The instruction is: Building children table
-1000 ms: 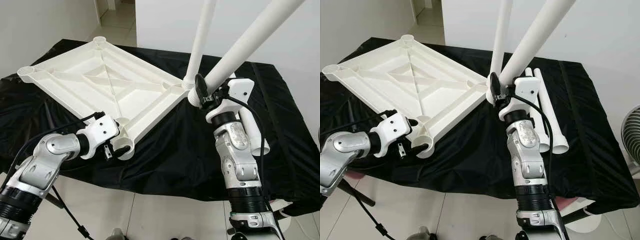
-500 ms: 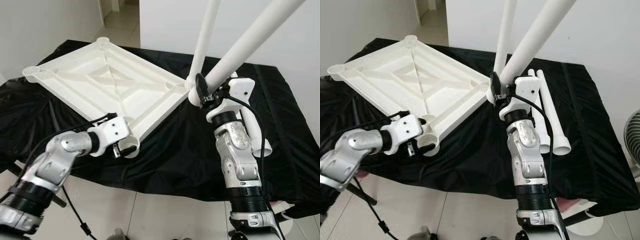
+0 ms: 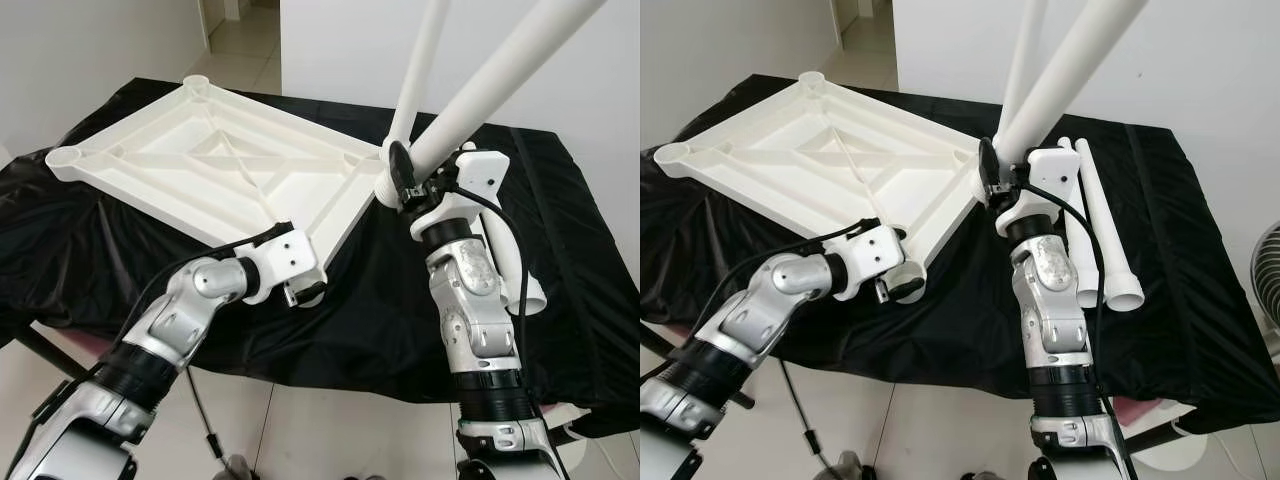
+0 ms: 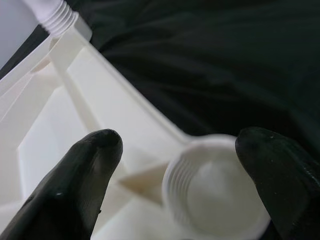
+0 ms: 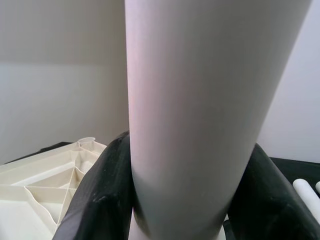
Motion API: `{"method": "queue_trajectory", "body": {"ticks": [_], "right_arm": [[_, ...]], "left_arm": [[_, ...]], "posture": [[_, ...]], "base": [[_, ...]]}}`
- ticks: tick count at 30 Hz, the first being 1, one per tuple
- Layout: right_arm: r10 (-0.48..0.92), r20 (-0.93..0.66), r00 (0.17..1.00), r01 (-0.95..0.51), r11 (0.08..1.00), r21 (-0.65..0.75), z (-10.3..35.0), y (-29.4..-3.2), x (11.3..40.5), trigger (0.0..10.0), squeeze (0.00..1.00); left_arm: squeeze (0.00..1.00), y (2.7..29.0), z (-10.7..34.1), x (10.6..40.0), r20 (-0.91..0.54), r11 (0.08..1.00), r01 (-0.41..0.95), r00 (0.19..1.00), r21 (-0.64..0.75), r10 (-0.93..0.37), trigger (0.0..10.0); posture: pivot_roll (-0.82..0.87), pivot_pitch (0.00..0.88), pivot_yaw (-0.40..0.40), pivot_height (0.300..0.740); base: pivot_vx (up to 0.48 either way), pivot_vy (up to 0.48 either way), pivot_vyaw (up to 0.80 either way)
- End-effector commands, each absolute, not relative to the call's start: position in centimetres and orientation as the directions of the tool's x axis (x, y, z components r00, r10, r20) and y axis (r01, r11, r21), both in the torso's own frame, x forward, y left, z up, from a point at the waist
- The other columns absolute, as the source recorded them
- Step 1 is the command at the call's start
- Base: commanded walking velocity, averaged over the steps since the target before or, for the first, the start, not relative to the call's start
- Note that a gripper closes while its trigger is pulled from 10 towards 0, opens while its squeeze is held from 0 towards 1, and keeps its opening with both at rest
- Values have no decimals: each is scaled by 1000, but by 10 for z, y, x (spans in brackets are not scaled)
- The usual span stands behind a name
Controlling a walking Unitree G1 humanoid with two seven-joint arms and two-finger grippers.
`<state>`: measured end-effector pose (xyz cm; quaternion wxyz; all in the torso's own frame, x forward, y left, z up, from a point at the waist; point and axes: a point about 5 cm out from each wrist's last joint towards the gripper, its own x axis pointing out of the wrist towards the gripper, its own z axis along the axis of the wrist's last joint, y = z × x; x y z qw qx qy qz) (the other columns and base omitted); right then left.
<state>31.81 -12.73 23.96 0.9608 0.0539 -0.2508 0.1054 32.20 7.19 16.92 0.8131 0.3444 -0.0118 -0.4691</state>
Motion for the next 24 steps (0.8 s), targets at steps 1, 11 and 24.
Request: {"method": "queue_trajectory", "body": {"ticks": [1,11,24], "right_arm": [[176,515,839,-235,971,52,244,-125,316,10000,0],[175,481,859,-216,976,31,236,-127,315,10000,0],[262,444,857,-293,956,1,230,-118,314,10000,0]], "left_arm": [[0,66,169,323,-299,313,747,559,586,-773,10000],[0,66,185,325,-208,383,743,565,548,-799,10000],[0,118,209,341,-146,497,573,738,651,-659,10000]], "posture": [[96,89,-17,740],[108,97,-13,740],[130,81,-35,740]], "base": [[0,0,0],[0,0,0],[0,0,0]]}}
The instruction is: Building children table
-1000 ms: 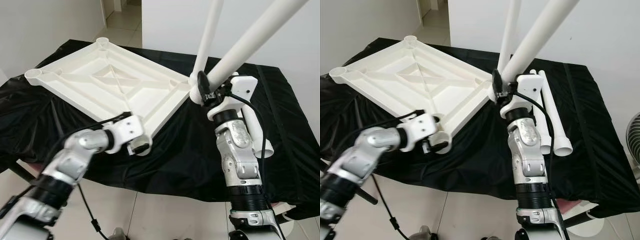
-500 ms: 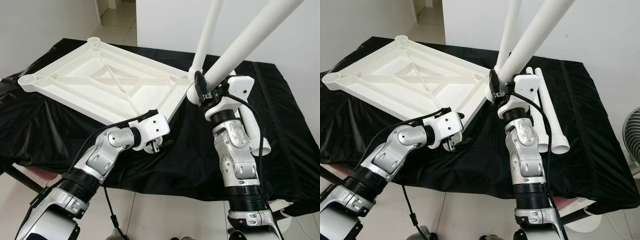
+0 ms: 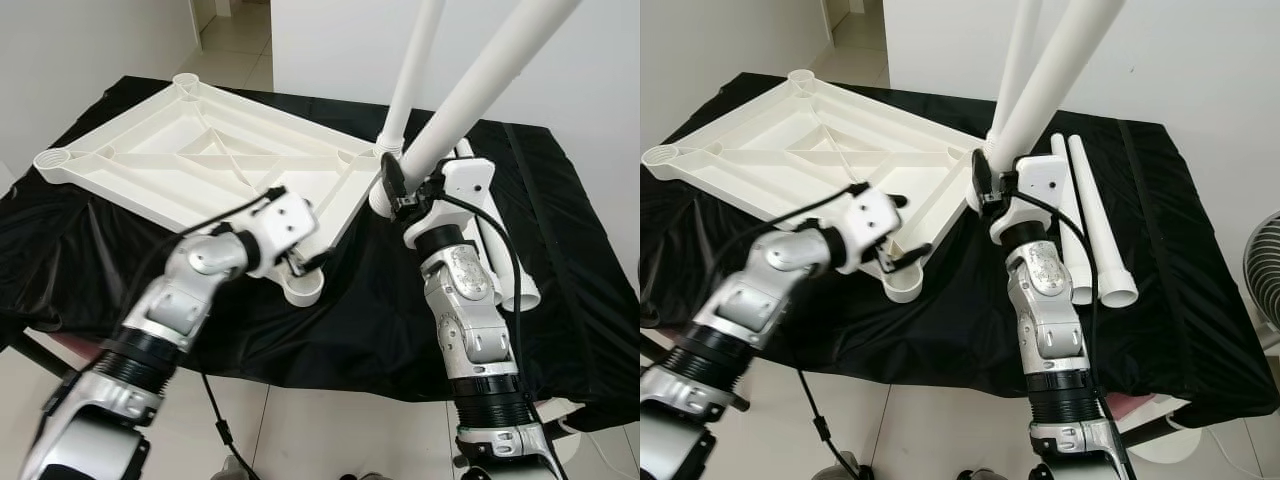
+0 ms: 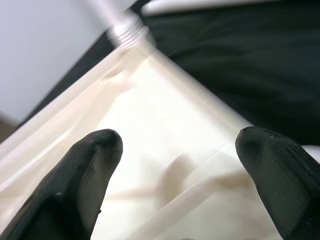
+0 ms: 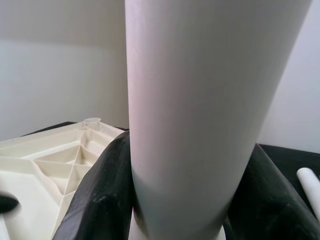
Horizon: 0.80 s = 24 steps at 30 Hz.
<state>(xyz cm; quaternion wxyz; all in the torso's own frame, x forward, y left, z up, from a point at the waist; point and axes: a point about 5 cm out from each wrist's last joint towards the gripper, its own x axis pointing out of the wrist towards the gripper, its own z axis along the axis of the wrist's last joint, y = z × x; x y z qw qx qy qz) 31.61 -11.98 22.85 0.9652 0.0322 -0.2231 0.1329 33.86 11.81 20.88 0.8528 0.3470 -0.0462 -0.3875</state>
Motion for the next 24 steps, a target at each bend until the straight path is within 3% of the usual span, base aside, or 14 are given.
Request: {"method": "queue_trajectory", "body": {"ticks": [1,6,11,13,18,24], "right_arm": [[263,445,856,-295,956,2,230,-118,314,10000,0],[273,439,856,-297,955,-16,228,-121,312,10000,0],[272,431,860,-287,957,-32,226,-128,312,10000,0],[277,427,861,-288,957,-39,225,-129,311,10000,0],[285,428,858,-296,954,-44,225,-128,311,10000,0],[289,432,854,-300,953,-45,226,-127,311,10000,0]], "left_arm": [[0,119,210,341,-146,496,574,737,652,-660,10000],[0,133,207,335,-185,479,618,711,623,-678,10000],[0,154,200,323,-281,414,729,624,546,-729,10000],[0,159,191,312,-356,326,799,536,505,-765,10000],[0,158,183,310,-405,280,831,494,481,-769,10000],[0,150,178,316,-395,295,814,518,500,-759,10000]], "posture": [[130,81,-35,740],[127,73,-37,740],[128,69,-37,740],[130,65,-38,740],[129,58,-37,740],[120,53,-35,740]], "base": [[0,0,0],[0,0,0],[0,0,0],[0,0,0],[0,0,0],[0,0,0]]}}
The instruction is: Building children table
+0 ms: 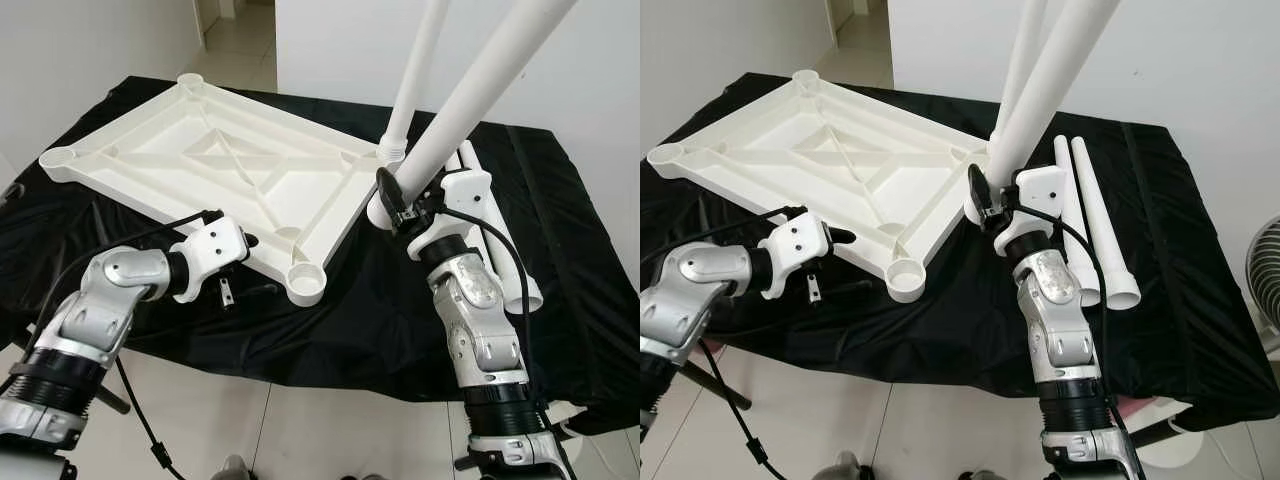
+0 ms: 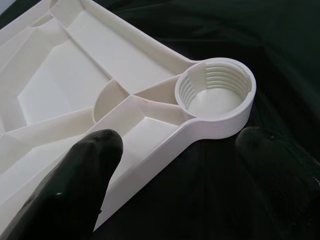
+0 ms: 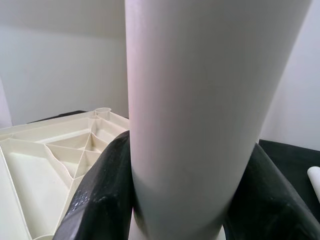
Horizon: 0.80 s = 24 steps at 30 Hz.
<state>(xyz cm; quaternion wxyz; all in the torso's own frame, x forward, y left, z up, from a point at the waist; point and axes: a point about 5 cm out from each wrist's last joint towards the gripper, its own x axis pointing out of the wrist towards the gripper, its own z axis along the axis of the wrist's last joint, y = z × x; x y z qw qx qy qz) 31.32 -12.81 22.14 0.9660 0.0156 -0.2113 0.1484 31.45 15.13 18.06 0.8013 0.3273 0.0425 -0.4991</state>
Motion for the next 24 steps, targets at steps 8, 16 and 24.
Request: {"method": "queue_trajectory", "body": {"ticks": [8,16,24], "right_arm": [[287,437,852,-297,954,-47,227,-127,311,10000,0],[275,441,854,-285,958,-46,228,-129,310,10000,0],[252,445,859,-262,964,-40,229,-133,309,10000,0]], "left_arm": [[0,135,177,328,-376,307,787,547,536,-747,10000],[0,125,167,336,-419,263,786,542,560,-729,10000],[0,133,174,338,-432,245,810,509,533,-745,10000]], "posture": [[109,56,-31,740],[100,70,-19,740],[98,82,-8,740]], "base": [[0,0,0],[0,0,0],[0,0,0]]}}
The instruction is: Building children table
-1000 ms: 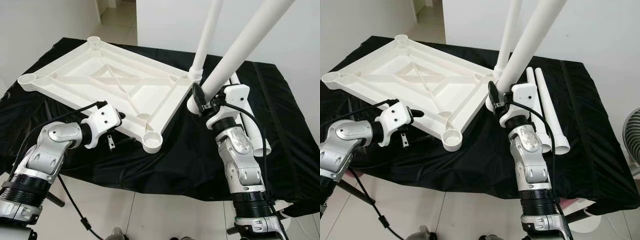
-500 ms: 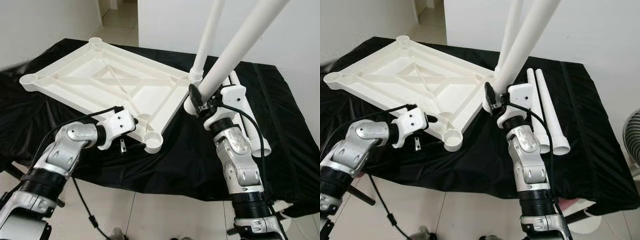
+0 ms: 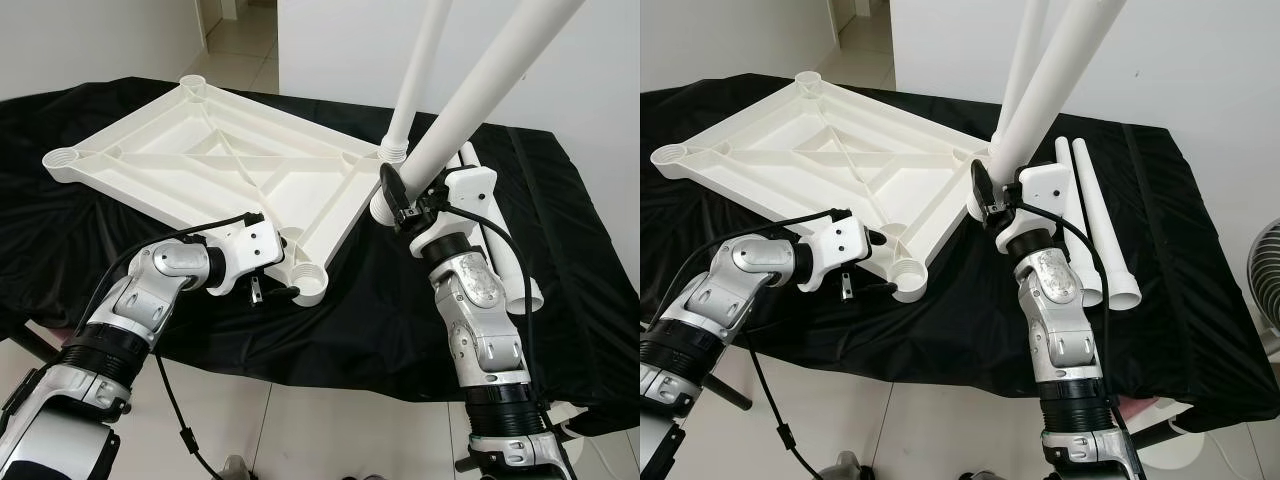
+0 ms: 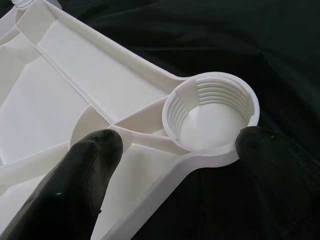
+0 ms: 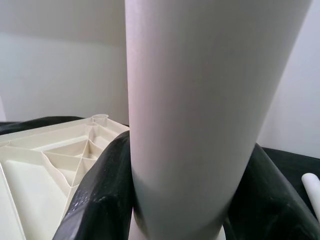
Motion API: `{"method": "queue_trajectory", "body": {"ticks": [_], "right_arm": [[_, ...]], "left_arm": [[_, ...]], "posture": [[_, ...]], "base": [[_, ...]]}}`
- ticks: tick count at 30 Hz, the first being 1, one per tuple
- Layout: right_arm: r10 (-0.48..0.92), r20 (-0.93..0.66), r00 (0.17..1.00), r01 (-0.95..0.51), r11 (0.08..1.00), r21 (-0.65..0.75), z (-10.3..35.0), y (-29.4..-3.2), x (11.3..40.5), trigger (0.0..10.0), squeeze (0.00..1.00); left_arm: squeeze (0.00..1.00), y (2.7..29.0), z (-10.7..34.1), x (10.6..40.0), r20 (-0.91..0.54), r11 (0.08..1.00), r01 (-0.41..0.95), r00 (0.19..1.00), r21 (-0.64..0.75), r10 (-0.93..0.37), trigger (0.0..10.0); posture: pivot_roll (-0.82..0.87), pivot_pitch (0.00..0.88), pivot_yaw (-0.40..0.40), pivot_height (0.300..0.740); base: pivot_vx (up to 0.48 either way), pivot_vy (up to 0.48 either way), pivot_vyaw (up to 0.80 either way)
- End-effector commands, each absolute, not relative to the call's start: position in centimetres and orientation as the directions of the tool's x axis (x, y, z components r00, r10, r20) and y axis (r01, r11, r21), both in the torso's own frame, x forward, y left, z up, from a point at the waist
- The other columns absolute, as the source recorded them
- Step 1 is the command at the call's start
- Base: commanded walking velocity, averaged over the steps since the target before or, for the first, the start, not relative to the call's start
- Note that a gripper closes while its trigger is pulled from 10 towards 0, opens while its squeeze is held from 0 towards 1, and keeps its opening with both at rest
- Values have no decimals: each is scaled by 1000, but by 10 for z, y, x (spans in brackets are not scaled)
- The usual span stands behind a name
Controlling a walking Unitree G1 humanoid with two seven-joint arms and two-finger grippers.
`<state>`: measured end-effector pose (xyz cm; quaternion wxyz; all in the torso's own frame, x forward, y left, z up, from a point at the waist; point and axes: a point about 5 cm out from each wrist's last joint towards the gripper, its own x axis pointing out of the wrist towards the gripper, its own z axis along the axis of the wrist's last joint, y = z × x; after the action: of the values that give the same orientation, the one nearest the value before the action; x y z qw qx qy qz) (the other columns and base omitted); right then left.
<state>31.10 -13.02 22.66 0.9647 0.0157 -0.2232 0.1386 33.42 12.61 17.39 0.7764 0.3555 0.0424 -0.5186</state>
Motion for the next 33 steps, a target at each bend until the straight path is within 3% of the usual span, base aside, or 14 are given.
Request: {"method": "queue_trajectory", "body": {"ticks": [1,9,15,23,33], "right_arm": [[252,445,859,-262,964,-40,229,-133,309,10000,0],[253,443,860,-262,964,-42,228,-133,309,10000,0],[254,445,858,-263,964,-43,229,-132,309,10000,0],[248,448,859,-254,966,-47,231,-134,309,10000,0],[239,452,859,-246,968,-45,232,-135,309,10000,0]], "left_arm": [[0,133,174,338,-432,245,810,509,533,-745,10000],[0,139,162,329,-512,147,865,412,480,-754,10000],[0,132,156,328,-515,140,871,401,471,-758,10000],[0,112,150,332,-488,155,862,411,482,-770,10000],[0,74,151,328,-459,89,871,338,483,-822,10000]], "posture": [[98,82,-8,740],[100,85,-8,740],[93,84,-10,740],[81,86,-10,740],[76,85,1,740]], "base": [[0,0,0],[0,0,0],[0,0,0],[0,0,0],[0,0,0]]}}
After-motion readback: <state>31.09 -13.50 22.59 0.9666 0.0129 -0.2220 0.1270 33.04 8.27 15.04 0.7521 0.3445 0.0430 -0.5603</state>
